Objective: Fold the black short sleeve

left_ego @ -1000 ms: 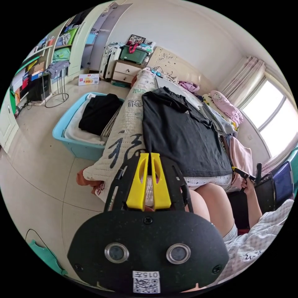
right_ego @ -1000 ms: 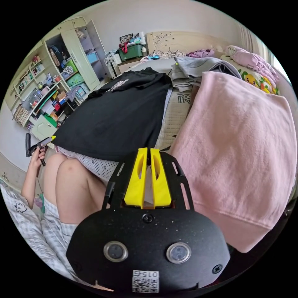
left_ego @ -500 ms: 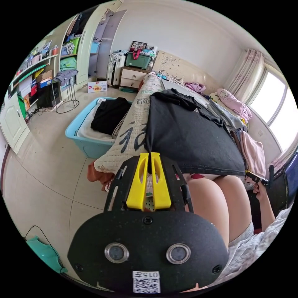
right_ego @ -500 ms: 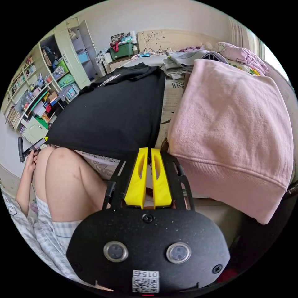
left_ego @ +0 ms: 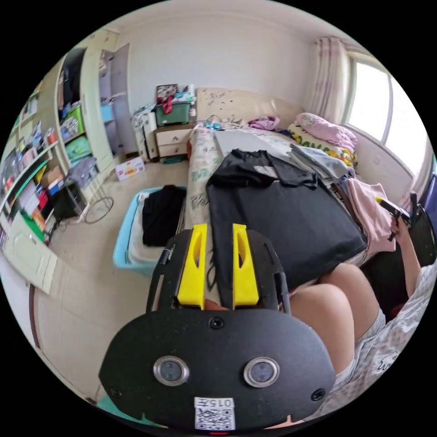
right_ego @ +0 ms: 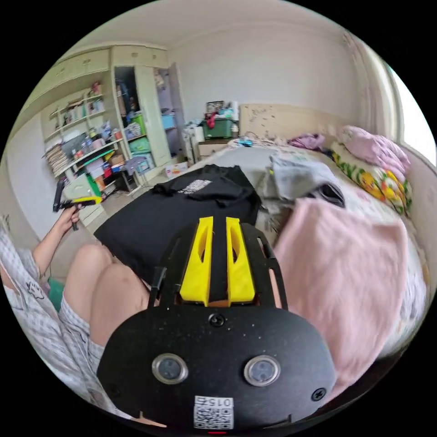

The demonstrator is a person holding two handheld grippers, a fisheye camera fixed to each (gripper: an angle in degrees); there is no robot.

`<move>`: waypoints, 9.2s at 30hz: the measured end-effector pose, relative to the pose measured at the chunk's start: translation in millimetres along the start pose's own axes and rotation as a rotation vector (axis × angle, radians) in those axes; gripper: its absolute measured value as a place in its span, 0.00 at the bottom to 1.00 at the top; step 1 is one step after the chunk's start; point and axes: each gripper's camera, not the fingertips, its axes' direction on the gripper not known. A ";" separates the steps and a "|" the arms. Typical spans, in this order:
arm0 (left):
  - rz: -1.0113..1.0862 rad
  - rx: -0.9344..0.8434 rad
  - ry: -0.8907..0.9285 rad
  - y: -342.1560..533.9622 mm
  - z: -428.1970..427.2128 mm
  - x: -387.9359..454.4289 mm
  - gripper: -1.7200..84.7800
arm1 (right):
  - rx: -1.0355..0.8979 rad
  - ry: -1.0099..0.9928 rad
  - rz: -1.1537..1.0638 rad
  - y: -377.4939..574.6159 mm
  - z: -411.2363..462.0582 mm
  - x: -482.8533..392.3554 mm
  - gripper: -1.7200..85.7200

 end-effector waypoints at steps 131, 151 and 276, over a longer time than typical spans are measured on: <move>0.313 0.081 0.510 -198.6 277.1 399.2 0.15 | -0.027 0.193 0.317 -246.2 67.7 216.7 0.11; 0.084 0.289 0.527 -206.3 375.7 395.1 0.02 | -0.099 0.353 0.160 -386.1 210.2 187.9 0.02; 0.126 0.081 0.299 -128.5 329.6 -0.6 0.03 | -0.320 -0.129 -0.040 -397.1 586.2 -128.8 0.08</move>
